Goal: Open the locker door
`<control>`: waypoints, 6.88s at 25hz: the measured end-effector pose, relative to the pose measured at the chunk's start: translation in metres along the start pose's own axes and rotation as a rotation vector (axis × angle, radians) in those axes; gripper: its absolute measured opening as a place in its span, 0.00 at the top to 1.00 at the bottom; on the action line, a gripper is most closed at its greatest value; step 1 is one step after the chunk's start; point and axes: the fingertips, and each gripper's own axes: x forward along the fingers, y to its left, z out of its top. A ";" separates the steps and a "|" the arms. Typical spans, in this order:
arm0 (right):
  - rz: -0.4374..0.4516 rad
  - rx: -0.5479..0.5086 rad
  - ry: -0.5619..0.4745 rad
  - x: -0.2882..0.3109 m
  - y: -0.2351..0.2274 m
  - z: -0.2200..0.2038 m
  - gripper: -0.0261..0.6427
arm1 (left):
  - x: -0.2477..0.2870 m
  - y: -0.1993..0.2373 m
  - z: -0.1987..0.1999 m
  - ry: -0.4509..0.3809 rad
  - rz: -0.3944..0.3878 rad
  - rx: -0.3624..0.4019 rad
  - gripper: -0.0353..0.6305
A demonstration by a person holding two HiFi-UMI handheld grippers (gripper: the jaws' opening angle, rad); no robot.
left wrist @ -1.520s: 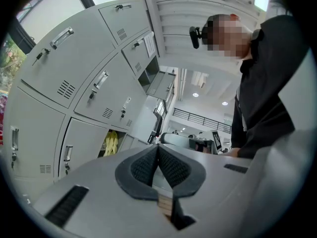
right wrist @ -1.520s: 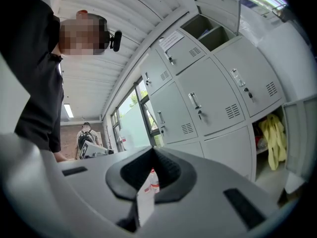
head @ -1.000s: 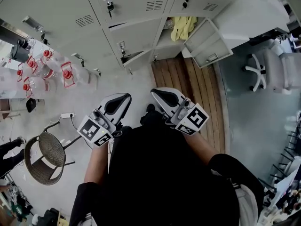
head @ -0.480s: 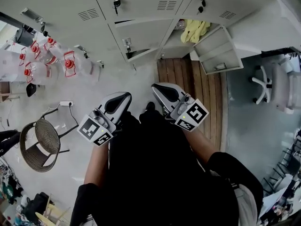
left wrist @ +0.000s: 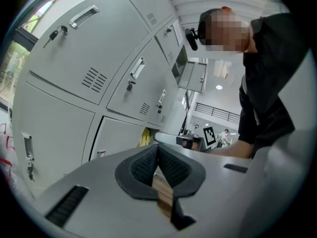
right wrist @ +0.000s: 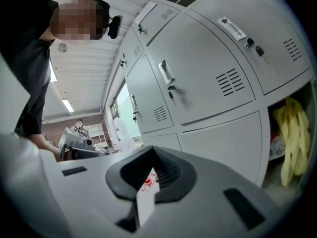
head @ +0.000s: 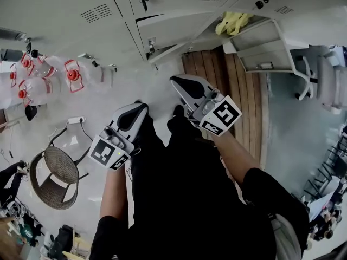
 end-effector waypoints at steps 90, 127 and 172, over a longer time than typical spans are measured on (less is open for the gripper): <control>-0.113 -0.150 0.137 0.140 -0.143 -0.189 0.84 | 0.021 0.129 -0.087 0.085 -0.137 -0.089 0.93; 0.212 -0.247 0.197 -0.007 -0.108 -0.212 0.83 | 0.063 -0.006 -0.131 -0.029 0.000 -0.088 0.93; 0.518 -0.289 0.273 -0.122 -0.148 -0.208 0.85 | 0.144 -0.044 -0.161 -0.004 0.064 -0.089 0.93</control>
